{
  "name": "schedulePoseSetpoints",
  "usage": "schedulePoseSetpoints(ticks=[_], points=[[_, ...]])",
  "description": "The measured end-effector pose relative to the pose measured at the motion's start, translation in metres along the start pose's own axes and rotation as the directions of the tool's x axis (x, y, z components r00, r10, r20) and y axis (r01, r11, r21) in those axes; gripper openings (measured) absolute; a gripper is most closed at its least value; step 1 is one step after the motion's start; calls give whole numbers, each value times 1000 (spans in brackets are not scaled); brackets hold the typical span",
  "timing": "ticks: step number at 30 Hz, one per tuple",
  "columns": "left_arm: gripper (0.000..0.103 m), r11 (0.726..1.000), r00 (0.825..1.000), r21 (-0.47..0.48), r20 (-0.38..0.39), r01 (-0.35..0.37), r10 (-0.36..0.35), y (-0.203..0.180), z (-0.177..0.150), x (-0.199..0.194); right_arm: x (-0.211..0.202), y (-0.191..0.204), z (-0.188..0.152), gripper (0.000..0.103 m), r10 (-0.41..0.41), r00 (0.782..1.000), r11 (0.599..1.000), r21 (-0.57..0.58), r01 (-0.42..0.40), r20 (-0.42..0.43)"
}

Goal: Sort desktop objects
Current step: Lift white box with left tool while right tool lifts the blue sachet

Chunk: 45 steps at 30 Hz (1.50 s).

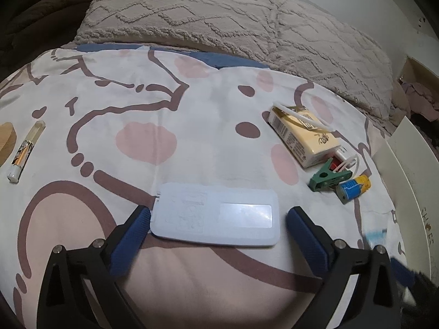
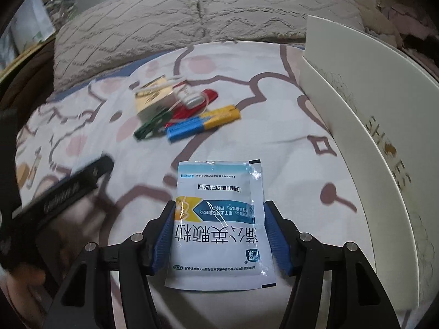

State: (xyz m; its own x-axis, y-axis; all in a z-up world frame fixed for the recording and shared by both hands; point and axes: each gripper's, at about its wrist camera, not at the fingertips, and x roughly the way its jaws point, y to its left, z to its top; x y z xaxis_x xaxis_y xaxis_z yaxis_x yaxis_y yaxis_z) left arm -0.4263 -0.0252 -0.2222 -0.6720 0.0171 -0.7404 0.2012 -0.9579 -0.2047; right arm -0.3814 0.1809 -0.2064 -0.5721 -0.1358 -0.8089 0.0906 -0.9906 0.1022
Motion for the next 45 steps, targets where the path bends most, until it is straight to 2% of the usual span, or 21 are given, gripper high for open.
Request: schedulePoseSetpoints(ticks=[1, 7, 15, 17, 19, 26, 27, 31, 36, 40, 45], points=[[94, 1000, 1000, -9, 6, -7, 7, 2, 0, -1, -1, 2, -2, 63, -8, 1000, 1000, -15, 8, -4], [88, 1000, 1000, -29, 19, -1, 2, 6, 0, -3, -2, 6, -5, 63, -46, 998, 998, -44, 44, -41], [88, 998, 998, -56, 42, 42, -39, 12, -1, -7, -6, -6, 4, 64, -26, 992, 999, -26, 23, -122], [88, 997, 998, -60, 44, 49, -46, 13, -1, -7, -3, -11, 2, 71, -24, 992, 999, -33, 20, -125], [88, 997, 998, -63, 46, 54, -51, 14, -1, -8, 0, -13, 1, 83, -25, 991, 999, -34, 21, -128], [88, 994, 996, -75, 53, 74, -71, 16, -1, -9, 2, -22, -1, 83, 29, 992, 1000, 5, -29, -119], [88, 995, 996, -74, 52, 73, -69, 16, -1, -9, 2, -22, 0, 82, 32, 993, 999, 9, -31, -118], [88, 995, 997, -67, 49, 69, -65, 16, -2, -10, -1, -24, 0, 66, 40, 993, 999, 21, -38, -107], [88, 997, 997, -52, 43, 62, -60, 14, -4, -14, -6, -21, -5, 65, 36, 996, 999, -3, -36, -85], [88, 997, 998, -43, 39, 57, -56, 12, -8, -17, -13, -16, -10, 56, 29, 998, 999, -24, -31, -62], [87, 996, 997, -47, 43, 69, -67, 12, -15, -29, -17, -14, -14, 51, 33, 999, 999, -35, -34, -36]])
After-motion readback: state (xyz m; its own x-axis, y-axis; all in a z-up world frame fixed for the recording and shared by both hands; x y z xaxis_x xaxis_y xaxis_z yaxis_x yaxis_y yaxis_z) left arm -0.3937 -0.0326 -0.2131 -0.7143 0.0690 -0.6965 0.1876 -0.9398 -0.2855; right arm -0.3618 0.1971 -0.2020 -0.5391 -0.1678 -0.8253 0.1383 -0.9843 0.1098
